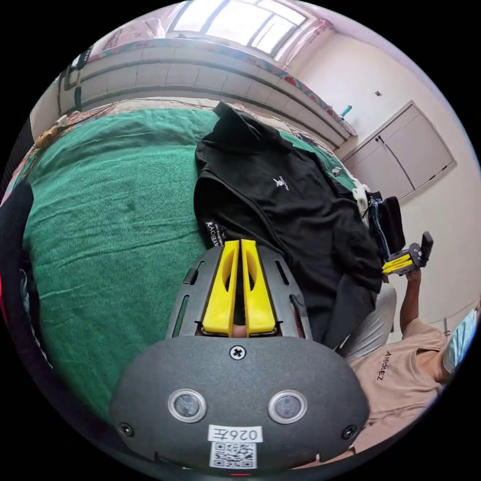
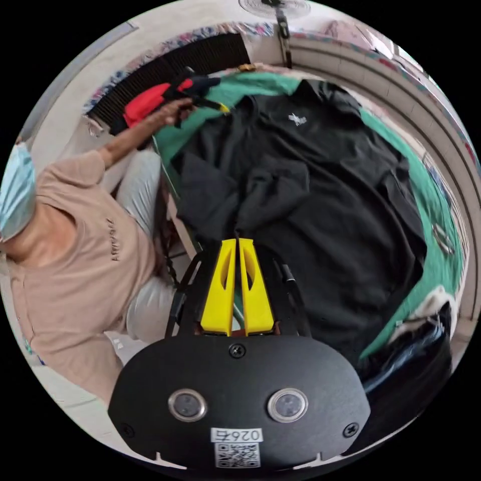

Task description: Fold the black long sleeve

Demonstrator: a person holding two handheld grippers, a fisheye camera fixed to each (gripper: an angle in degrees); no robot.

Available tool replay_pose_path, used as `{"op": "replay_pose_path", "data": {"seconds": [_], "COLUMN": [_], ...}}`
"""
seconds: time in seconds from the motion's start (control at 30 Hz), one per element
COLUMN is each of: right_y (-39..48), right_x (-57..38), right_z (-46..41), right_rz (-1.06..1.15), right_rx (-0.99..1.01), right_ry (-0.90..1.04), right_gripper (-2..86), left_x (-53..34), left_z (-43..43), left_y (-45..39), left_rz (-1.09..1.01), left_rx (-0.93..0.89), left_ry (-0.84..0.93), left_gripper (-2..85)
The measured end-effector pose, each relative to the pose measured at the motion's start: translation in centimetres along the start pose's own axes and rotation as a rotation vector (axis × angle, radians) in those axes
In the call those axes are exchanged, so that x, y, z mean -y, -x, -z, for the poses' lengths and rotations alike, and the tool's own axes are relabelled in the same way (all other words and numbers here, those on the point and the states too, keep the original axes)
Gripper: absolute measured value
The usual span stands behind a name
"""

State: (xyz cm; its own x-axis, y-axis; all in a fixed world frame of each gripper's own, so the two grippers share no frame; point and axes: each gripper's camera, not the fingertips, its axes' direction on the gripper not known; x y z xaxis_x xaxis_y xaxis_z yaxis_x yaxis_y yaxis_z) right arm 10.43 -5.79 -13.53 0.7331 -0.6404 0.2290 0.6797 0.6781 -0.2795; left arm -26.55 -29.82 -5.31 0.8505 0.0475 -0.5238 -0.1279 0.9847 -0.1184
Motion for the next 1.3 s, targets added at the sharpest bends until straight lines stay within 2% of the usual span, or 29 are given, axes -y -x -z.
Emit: {"op": "replay_pose_path", "data": {"seconds": [0.07,0.13,0.23,0.3,0.37,0.43,0.47,0.53,0.6,0.7,0.97,1.07,1.13,1.2,1.3], "right_y": [-0.4,-0.8,-0.1,0.7,1.0,0.7,0.2,-0.9,-2.3,-2.1,2.4,0.3,-2.5,-7.0,-12.4], "right_x": [-0.3,0.0,0.7,0.9,0.9,1.2,1.7,2.9,5.1,6.5,8.6,7.6,6.5,5.2,5.5], "right_z": [-2.2,-3.5,-2.8,-1.1,0.0,0.5,0.3,-0.9,-4.4,-4.7,-4.7,-1.3,1.2,4.0,5.7], "right_rz": [-0.1,-0.166,-0.227,-0.253,-0.254,-0.242,-0.236,-0.234,-0.279,-0.334,-0.161,-0.153,-0.211,-0.298,-0.355], "right_rx": [-0.109,-0.137,-0.213,-0.296,-0.284,-0.167,-0.065,0.066,0.162,0.027,0.113,0.128,0.089,0.041,-0.048], "right_ry": [0.118,0.177,0.158,0.071,-0.002,-0.045,-0.057,-0.029,0.106,0.128,0.083,-0.002,-0.087,-0.218,-0.369], "right_gripper": [-1.4,-1.2,-0.4,2.8,5.4,7.4,8.8,9.4,7.2,2.6,-0.1,0.9,2.4,4.5,6.1], "left_x": [-0.2,-0.5,-0.8,-0.7,-0.2,0.4,0.7,1.3,2.4,3.5,2.4,2.7,3.1,3.8,6.9], "left_z": [0.4,0.4,-0.2,0.2,-0.1,-0.8,-1.8,-2.9,-3.6,-2.4,2.6,3.9,5.9,9.3,10.8], "left_y": [0.1,0.0,0.1,0.3,0.0,-0.6,-1.1,-1.7,-1.1,1.9,8.8,8.8,8.9,9.6,10.1], "left_rz": [-0.008,-0.014,-0.003,0.008,-0.005,-0.021,-0.035,-0.052,-0.069,-0.023,0.084,-0.018,-0.057,-0.042,0.011], "left_rx": [-0.018,-0.034,-0.123,-0.163,-0.115,-0.055,-0.033,0.038,0.015,-0.086,-0.175,-0.243,-0.291,-0.278,-0.15], "left_ry": [0.02,0.042,0.081,0.045,0.078,0.135,0.177,0.198,0.245,0.264,0.175,0.157,0.099,-0.092,-0.273], "left_gripper": [6.4,9.8,23.2,30.4,30.1,24.7,18.8,11.5,5.5,2.8,2.0,3.8,8.1,16.9,18.5]}}
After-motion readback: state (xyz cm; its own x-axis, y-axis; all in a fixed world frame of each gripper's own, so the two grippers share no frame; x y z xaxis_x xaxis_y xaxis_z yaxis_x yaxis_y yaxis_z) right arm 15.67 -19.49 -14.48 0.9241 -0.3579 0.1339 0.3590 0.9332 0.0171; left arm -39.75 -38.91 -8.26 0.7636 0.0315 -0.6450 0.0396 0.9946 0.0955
